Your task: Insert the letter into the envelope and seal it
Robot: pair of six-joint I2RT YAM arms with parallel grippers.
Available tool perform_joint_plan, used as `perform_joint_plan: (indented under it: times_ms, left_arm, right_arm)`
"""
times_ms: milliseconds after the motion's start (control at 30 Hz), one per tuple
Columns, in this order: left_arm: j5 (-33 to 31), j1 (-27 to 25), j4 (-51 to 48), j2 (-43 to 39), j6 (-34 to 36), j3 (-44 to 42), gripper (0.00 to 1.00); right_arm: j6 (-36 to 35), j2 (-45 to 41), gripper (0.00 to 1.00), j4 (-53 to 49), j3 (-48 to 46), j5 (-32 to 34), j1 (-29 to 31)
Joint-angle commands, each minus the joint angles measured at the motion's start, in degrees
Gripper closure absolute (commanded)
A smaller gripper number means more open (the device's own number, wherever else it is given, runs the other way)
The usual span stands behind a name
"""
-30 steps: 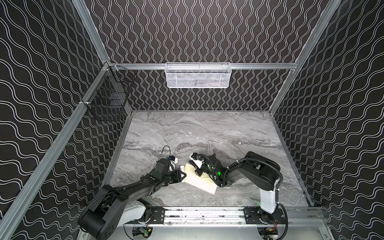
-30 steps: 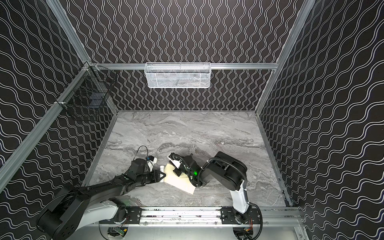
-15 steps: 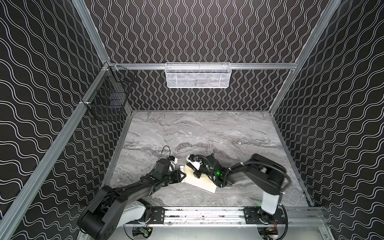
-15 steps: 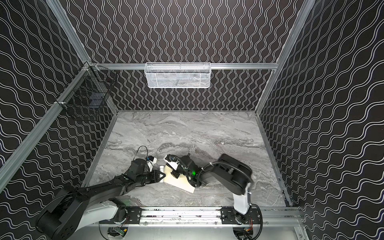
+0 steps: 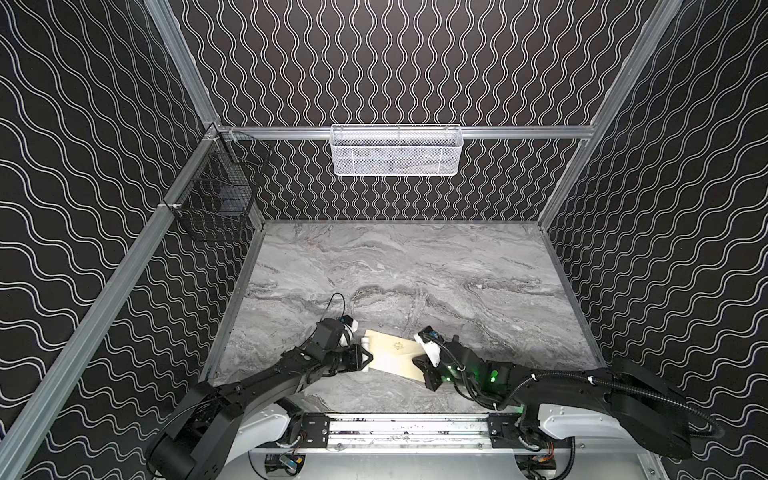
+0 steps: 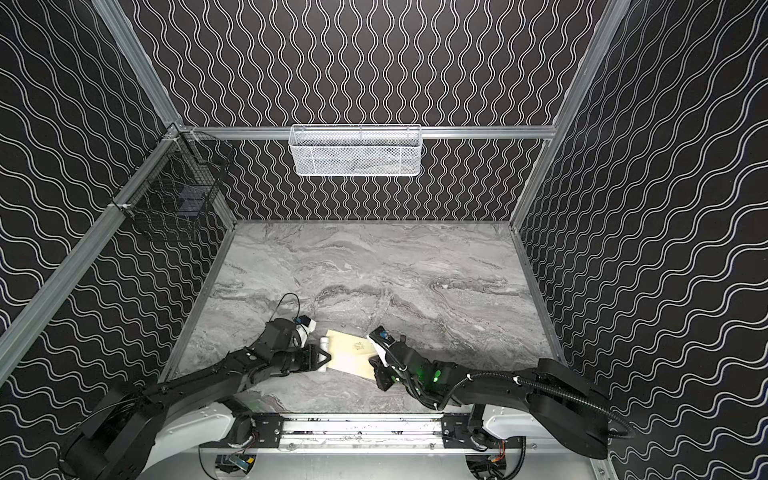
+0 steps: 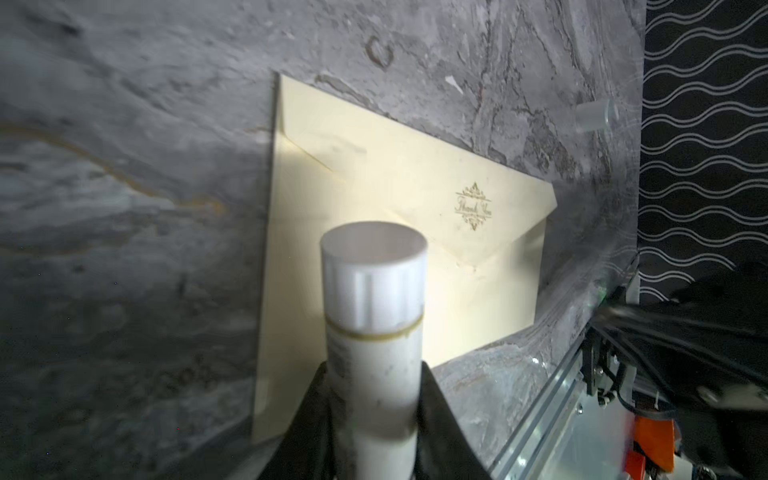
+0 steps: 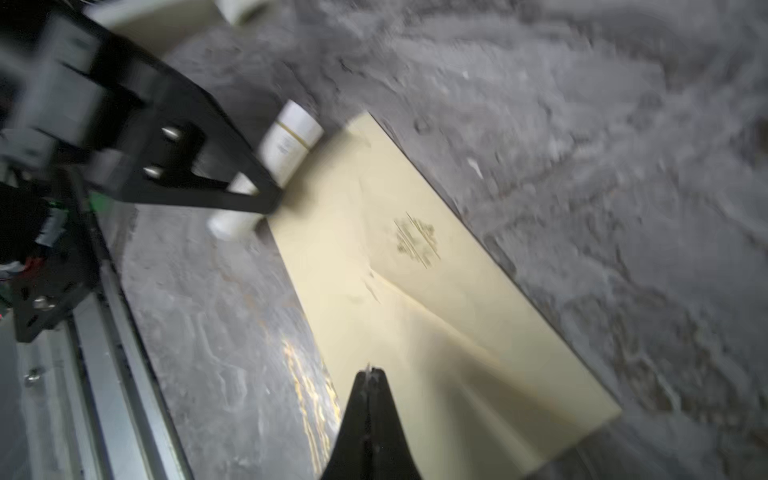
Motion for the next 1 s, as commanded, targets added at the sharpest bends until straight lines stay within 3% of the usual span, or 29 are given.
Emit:
perform_joint_plan:
  times_ms: [0,267,400,600,767,867,967]
  left_arm:
    - [-0.65,-2.09,-3.02,-1.68,1.1,1.47,1.0]
    - [-0.51,-2.32,-4.86,-2.46,2.92,2.72,1.0]
    - [-0.59,-2.32,-3.36,-0.92,3.24,2.42,1.0]
    - [-0.33,-2.34,-0.7,2.36,3.67,2.41,1.0]
    - [0.22,-2.89,-1.57,2.37,4.3,3.15,1.0]
    - [-0.6,-4.32,-2.18,2.04,4.5,3.96,1.0]
    - [-1.71,-6.06,-1.72,3.39,5.14,5.4,1.0]
  right_arm:
    - [9.69,0.88,0.99,-4.25,-2.25,4.71,0.26]
    - [2.26,6.84,1.0,2.69,-3.11,11.93,-0.87]
    - [-4.03,9.46,1.0,5.2,-1.86,12.48,-3.56]
    - [-14.17,13.68,1.0,14.71,-1.53,8.89,-8.04]
    - [-25.04,8.79,1.0,21.45,-2.24,1.13,-8.62]
    - [-28.14,7.29,1.0,30.8,-4.49,-3.83,-8.54]
    - [-28.9,12.27,1.0,36.64,-2.2,-6.31,-7.82]
